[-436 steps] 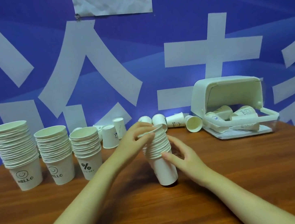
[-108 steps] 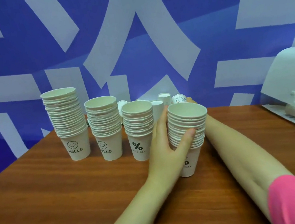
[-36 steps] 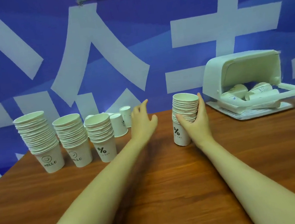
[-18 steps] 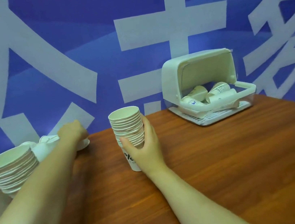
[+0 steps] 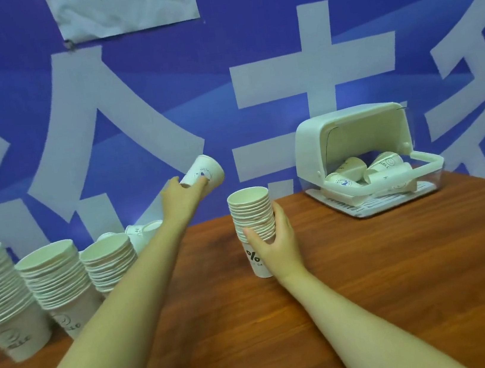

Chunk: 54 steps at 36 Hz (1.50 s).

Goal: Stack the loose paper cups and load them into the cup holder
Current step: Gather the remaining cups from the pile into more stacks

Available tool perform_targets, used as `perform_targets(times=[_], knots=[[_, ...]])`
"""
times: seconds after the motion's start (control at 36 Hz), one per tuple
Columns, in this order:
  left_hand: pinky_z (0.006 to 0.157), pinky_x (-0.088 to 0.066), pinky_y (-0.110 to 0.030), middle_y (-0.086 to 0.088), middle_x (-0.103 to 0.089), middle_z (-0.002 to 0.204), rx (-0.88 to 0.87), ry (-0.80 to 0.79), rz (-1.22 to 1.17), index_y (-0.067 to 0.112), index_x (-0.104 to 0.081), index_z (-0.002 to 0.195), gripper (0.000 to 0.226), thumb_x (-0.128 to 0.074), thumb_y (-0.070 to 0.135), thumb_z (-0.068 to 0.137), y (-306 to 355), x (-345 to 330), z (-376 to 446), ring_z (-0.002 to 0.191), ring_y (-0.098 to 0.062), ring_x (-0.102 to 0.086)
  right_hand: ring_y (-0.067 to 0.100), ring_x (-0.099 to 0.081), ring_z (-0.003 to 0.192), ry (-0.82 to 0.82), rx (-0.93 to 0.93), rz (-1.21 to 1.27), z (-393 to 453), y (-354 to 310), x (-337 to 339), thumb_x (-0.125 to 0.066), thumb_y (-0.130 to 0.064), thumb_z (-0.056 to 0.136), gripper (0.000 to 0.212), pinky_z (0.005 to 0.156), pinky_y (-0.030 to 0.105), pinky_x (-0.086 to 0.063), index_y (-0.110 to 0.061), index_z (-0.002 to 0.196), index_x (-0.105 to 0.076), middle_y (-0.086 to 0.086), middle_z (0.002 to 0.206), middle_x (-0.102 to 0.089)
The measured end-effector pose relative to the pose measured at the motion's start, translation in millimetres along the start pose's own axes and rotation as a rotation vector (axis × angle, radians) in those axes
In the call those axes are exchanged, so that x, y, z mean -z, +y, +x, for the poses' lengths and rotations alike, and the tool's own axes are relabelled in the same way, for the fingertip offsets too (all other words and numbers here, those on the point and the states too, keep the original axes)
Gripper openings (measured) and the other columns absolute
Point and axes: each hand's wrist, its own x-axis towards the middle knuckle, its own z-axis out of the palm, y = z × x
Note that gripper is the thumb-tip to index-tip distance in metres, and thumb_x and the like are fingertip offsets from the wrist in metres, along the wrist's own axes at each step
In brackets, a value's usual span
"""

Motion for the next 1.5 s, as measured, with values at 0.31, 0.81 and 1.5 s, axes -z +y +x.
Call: perform_targets(times=[0.31, 0.81, 1.5], knots=[[0.077, -0.052, -0.024, -0.002, -0.068, 0.094, 0.061, -0.155, -0.761, 0.014, -0.063, 0.096, 0.010, -0.058, 0.022, 0.094, 4.3, 58.2, -78.9, 0.092, -0.015, -0.063, 0.002, -0.059, 0.110, -0.229, 0.032, 0.058, -23.7, -33.7, -11.1, -0.069, -0.047, 0.073, 0.062, 0.092, 0.027, -0.051, -0.029, 0.129, -0.050, -0.010, 0.120, -0.063], [0.073, -0.053, -0.031, -0.001, -0.074, 0.086, -0.074, -0.136, -0.804, 0.011, -0.064, 0.102, 0.024, -0.054, 0.031, 0.095, -29.0, 99.3, -120.8, 0.081, -0.014, -0.069, 0.005, -0.055, 0.122, -0.529, 0.194, 0.125, -65.7, -74.7, -42.7, -0.067, -0.039, 0.080, 0.060, 0.098, 0.016, -0.044, -0.033, 0.135, -0.044, -0.011, 0.132, -0.058], [0.082, -0.055, -0.028, 0.001, -0.060, 0.123, -0.186, -0.112, -0.724, 0.035, -0.031, 0.147, 0.080, -0.064, 0.023, 0.075, -47.9, 73.7, -124.9, 0.107, -0.012, -0.066, 0.000, -0.056, 0.118, -0.509, 0.085, 0.122, -59.4, -64.0, -37.6, -0.054, -0.053, 0.083, 0.049, 0.095, 0.017, -0.045, -0.039, 0.129, -0.043, -0.014, 0.127, -0.060]])
